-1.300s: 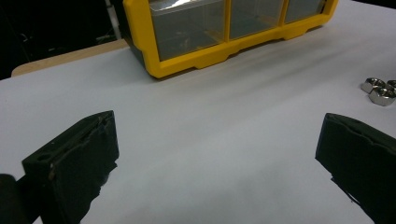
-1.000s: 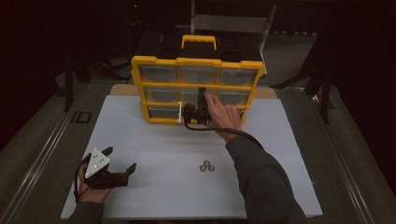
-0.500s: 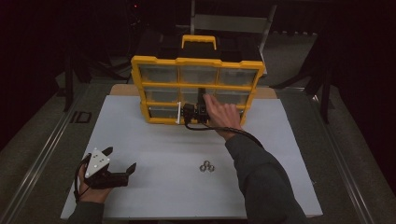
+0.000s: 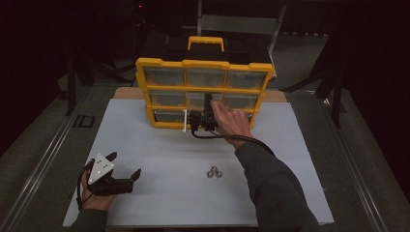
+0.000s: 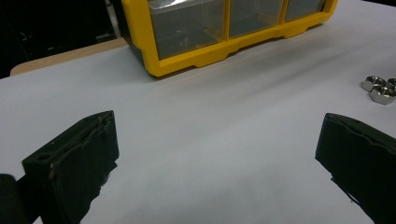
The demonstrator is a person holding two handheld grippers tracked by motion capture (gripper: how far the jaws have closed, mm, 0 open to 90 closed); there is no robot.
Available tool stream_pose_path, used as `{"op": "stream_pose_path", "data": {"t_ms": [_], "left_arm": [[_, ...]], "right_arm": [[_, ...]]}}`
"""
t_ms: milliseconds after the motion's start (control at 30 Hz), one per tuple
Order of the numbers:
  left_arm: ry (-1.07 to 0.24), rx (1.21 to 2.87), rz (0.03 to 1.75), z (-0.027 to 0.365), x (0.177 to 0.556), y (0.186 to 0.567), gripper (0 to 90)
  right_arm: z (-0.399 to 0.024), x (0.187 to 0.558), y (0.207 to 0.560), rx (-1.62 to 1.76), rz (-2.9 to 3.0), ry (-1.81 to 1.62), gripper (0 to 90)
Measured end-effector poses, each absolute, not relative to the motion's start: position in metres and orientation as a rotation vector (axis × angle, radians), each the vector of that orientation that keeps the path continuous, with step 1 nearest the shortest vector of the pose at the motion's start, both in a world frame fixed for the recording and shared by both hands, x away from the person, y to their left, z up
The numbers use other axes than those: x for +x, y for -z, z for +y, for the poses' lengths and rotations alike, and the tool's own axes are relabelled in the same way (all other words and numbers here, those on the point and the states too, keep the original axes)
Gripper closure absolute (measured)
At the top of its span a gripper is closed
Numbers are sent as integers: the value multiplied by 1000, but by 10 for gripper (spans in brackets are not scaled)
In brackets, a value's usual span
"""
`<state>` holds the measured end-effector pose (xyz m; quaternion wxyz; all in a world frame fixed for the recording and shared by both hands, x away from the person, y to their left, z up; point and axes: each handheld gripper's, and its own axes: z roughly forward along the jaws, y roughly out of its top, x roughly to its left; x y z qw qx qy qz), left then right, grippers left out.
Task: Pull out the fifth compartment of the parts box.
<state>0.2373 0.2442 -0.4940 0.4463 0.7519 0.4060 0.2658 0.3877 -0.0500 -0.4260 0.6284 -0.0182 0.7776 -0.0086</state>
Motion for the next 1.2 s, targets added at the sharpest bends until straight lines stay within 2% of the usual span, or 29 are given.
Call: {"op": "stream_pose_path", "data": {"t_ms": [1200], "left_arm": [[-656, 1865, 1007, 244, 238, 494, 0]], "right_arm": [[-56, 357, 424, -89, 1793, -7, 783]]}}
